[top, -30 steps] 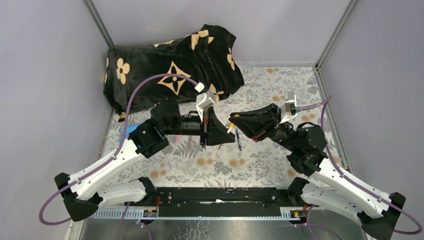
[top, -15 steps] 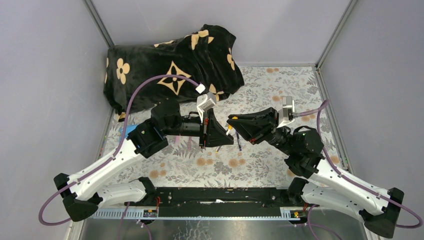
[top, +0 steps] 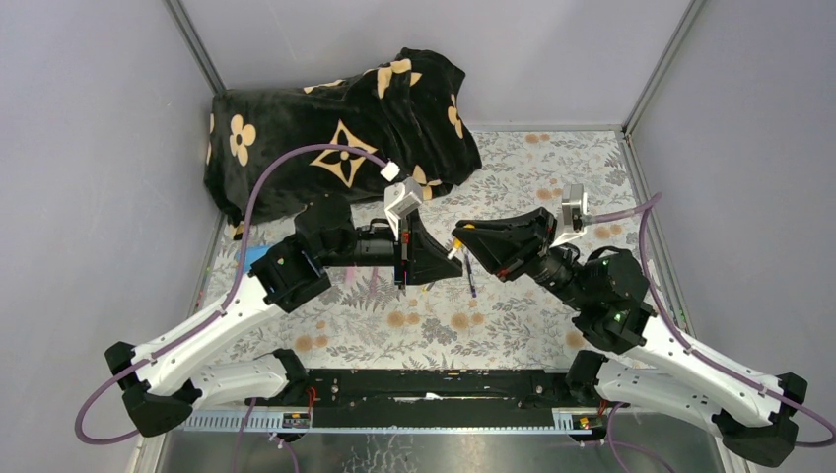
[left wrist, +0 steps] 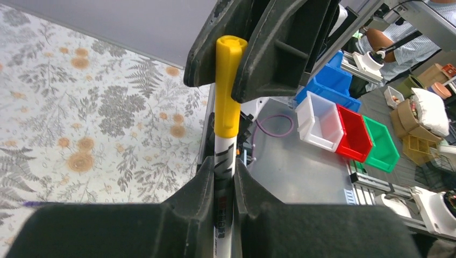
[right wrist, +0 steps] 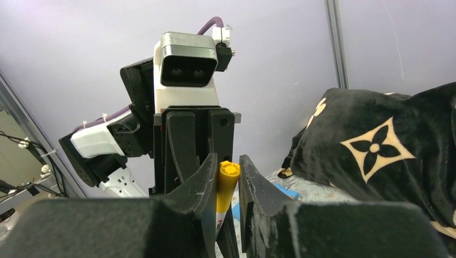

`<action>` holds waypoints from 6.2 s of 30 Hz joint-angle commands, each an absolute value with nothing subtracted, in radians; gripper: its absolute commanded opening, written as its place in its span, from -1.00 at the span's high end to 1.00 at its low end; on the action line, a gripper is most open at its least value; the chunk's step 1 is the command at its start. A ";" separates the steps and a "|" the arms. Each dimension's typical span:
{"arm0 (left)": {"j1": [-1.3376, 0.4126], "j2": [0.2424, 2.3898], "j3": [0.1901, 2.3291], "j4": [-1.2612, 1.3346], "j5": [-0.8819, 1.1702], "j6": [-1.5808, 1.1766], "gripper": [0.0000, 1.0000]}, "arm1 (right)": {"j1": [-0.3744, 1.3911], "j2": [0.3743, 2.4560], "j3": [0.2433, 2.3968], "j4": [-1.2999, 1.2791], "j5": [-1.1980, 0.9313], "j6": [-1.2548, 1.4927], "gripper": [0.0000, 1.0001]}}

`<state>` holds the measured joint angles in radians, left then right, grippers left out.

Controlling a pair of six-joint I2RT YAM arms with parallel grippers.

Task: Insert the pens into the pen caps

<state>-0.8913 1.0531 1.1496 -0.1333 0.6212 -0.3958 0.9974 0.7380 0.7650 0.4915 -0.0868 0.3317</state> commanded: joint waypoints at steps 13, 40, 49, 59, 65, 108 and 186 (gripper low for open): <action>-0.867 0.962 1.170 0.154 0.479 -0.334 1.00 | 1.040 0.669 0.808 0.367 -0.067 0.246 -0.07; -0.866 1.126 1.073 -0.398 -0.284 -0.442 1.00 | 0.627 1.161 1.062 -0.519 0.029 0.409 -0.37; -0.857 1.318 0.949 -0.412 -0.338 -0.566 1.00 | 0.456 1.118 0.879 -0.482 -0.041 0.482 -0.50; -0.770 1.461 0.845 -0.302 -0.268 -0.641 1.00 | 0.456 0.994 0.813 -0.447 -0.085 0.487 -0.57; -0.764 1.520 0.847 -0.309 -0.310 -0.608 1.00 | 0.456 0.965 0.807 -0.461 -0.060 0.472 -0.59; -0.762 1.565 0.829 -0.305 -0.391 -0.599 0.50 | 0.456 0.960 0.805 -0.450 -0.095 0.445 -0.63; -0.764 1.100 0.805 -0.263 -0.303 -0.586 -0.06 | 0.696 1.350 0.816 -0.286 0.226 0.418 1.00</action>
<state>-0.7639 1.1313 0.8032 -0.3511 -0.3466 -0.5720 0.6937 1.5070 0.8494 -0.3679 0.1940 0.3813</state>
